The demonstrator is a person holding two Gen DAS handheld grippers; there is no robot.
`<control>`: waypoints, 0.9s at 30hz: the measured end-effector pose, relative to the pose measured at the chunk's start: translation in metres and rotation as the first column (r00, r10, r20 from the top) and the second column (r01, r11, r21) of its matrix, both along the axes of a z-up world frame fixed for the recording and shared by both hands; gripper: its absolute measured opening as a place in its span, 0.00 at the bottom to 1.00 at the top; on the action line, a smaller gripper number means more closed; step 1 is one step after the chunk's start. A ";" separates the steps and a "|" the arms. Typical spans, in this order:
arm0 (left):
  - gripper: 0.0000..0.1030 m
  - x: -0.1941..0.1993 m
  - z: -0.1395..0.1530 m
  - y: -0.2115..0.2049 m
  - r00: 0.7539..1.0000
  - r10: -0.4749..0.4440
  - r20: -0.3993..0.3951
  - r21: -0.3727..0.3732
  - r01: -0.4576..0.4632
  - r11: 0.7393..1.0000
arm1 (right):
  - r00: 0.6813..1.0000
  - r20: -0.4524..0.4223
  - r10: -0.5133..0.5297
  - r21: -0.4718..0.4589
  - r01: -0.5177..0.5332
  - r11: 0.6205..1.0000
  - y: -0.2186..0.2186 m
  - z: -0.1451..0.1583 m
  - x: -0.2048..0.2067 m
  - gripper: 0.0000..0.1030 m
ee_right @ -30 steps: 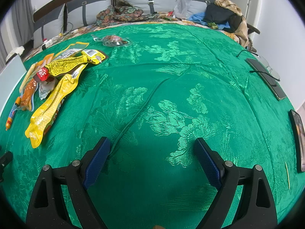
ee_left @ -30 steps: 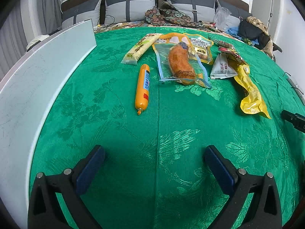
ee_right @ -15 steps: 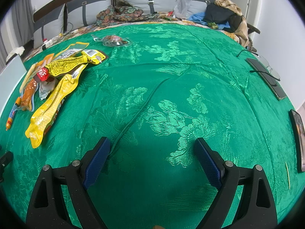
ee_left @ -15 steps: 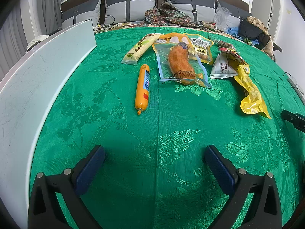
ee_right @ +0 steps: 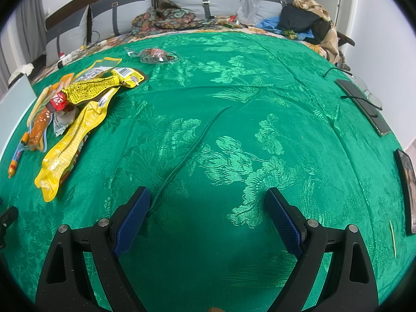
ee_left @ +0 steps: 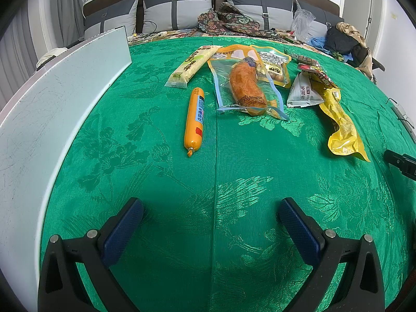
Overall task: Organize snacks
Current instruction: 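Withdraw both tools from the box back over the snack pile, then lower the left tool onto the orange sausage stick and close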
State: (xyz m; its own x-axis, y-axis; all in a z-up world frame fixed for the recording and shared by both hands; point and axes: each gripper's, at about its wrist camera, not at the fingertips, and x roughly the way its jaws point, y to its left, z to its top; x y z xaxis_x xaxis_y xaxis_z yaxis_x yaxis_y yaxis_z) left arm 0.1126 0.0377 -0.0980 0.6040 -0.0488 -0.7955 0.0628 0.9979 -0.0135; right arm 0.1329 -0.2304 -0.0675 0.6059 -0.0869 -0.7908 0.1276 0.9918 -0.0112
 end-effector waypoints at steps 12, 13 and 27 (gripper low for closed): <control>1.00 0.001 -0.001 -0.001 1.000 0.000 -0.001 0.000 0.000 1.000 | 1.000 0.000 0.000 0.000 0.000 1.000 0.000 0.000 0.000 0.89; 1.00 0.001 0.000 0.000 1.000 -0.001 -0.001 -0.001 0.001 1.000 | 1.000 0.000 0.000 0.000 0.000 1.000 0.000 0.000 0.000 0.89; 0.83 0.053 0.044 0.049 0.991 0.010 -0.130 -0.182 -0.033 0.983 | 1.000 0.000 -0.001 0.001 0.001 1.000 0.000 0.000 0.001 0.90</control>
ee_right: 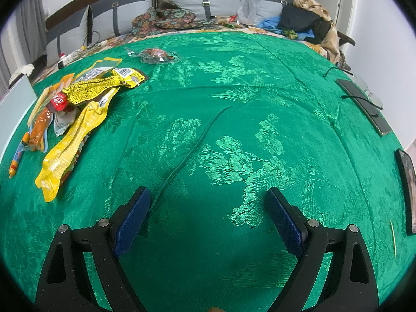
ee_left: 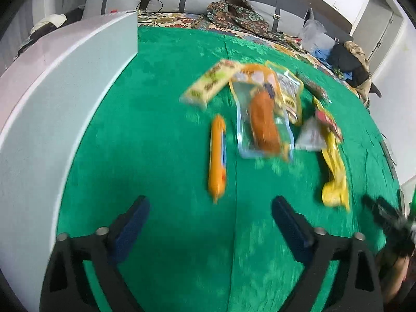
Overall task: Organize snacks
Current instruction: 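Lower the left tool onto the orange sausage stick and close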
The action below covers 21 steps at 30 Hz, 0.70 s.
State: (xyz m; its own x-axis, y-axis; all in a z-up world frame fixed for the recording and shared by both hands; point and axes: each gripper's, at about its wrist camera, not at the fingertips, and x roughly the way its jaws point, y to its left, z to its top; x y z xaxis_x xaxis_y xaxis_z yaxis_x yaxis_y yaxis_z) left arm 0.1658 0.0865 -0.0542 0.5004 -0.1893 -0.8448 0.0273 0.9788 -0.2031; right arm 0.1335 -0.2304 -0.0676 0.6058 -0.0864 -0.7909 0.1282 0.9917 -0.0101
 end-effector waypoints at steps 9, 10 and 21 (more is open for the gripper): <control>0.15 0.050 -0.015 -0.024 0.999 -0.042 -0.029 0.209 0.047 0.977 | 1.000 0.000 0.000 0.000 0.000 1.000 0.000 0.000 0.000 0.90; 0.15 0.048 -0.014 -0.023 0.999 -0.039 -0.022 0.210 0.043 0.977 | 1.000 0.000 0.000 0.000 0.000 1.000 0.000 0.000 0.000 0.90; 0.16 -0.040 -0.015 0.002 0.999 -0.049 0.009 0.172 0.047 0.984 | 1.000 0.000 0.000 0.000 0.000 1.000 0.000 0.000 0.000 0.90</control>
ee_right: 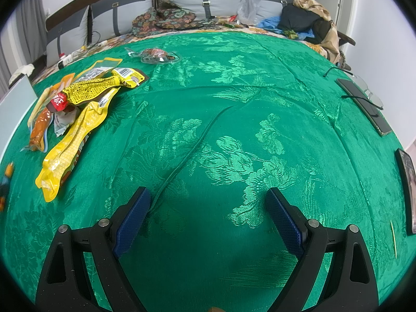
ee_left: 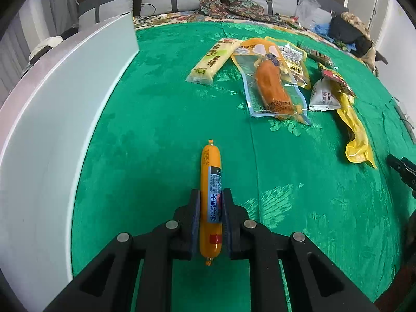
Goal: Organize snacks
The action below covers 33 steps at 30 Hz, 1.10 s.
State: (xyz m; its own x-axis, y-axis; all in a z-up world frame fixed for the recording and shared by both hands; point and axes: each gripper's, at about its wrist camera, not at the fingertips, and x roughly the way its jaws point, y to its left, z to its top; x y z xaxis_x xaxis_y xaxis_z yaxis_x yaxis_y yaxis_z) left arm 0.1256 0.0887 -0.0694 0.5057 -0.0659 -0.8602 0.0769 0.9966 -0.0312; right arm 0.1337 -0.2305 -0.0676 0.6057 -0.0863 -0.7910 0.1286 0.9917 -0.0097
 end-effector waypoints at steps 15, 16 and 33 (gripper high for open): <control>0.93 0.017 -0.013 -0.003 0.995 0.018 0.098 0.017 -0.019 1.000 | 1.000 0.000 0.000 0.000 0.000 1.000 0.000 0.000 0.000 0.90; 0.95 0.018 -0.014 -0.003 0.995 0.021 0.099 0.017 -0.023 1.000 | 1.000 0.000 0.000 0.000 0.000 1.000 0.000 0.000 0.000 0.90; 1.00 0.020 -0.015 -0.004 0.995 0.029 0.091 0.019 -0.031 0.999 | 1.000 0.000 -0.001 0.000 0.001 1.000 0.000 0.000 0.000 0.90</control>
